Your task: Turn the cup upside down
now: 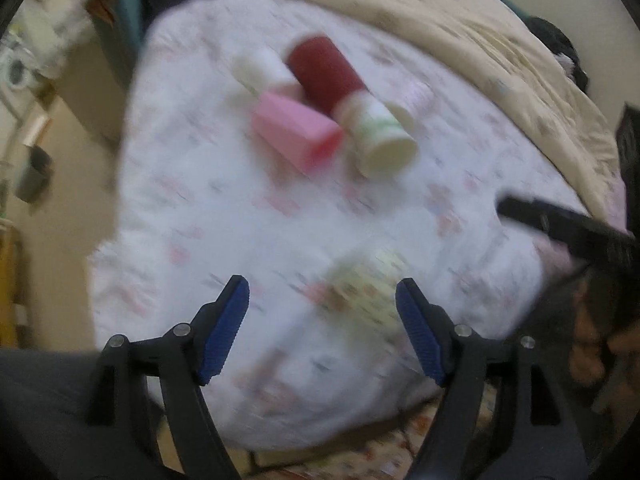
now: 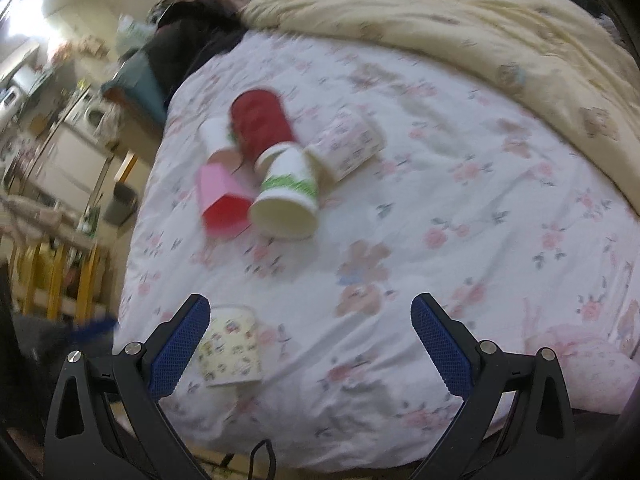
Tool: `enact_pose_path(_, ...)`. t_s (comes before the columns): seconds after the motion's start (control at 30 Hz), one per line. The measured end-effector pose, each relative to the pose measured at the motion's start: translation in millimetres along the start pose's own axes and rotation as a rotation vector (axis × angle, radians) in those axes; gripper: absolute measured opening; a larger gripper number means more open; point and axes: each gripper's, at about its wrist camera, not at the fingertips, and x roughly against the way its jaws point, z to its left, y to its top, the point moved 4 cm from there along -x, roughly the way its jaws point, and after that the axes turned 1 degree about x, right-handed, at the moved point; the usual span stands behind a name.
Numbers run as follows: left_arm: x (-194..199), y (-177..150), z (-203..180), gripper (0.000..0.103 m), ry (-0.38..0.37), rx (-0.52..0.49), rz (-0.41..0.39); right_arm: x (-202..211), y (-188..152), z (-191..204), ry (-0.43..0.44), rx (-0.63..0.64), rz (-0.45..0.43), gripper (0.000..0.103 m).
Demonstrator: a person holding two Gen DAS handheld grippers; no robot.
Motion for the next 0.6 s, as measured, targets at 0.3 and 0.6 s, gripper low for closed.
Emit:
enact_pose_path(0.3, -21.0, 2.8, 45.8, 0.079, 0.071, 0.130, -0.012, -40.1, -30.7, 48.9, 0.001, 0.195, 0.174, 0.097)
enact_pose_path(0.6, -19.3, 6.2, 45.2, 0.080, 0.045, 0.175, -0.025, -75.6, -47.2, 63.4, 0.076, 0.184, 0.295, 0.095)
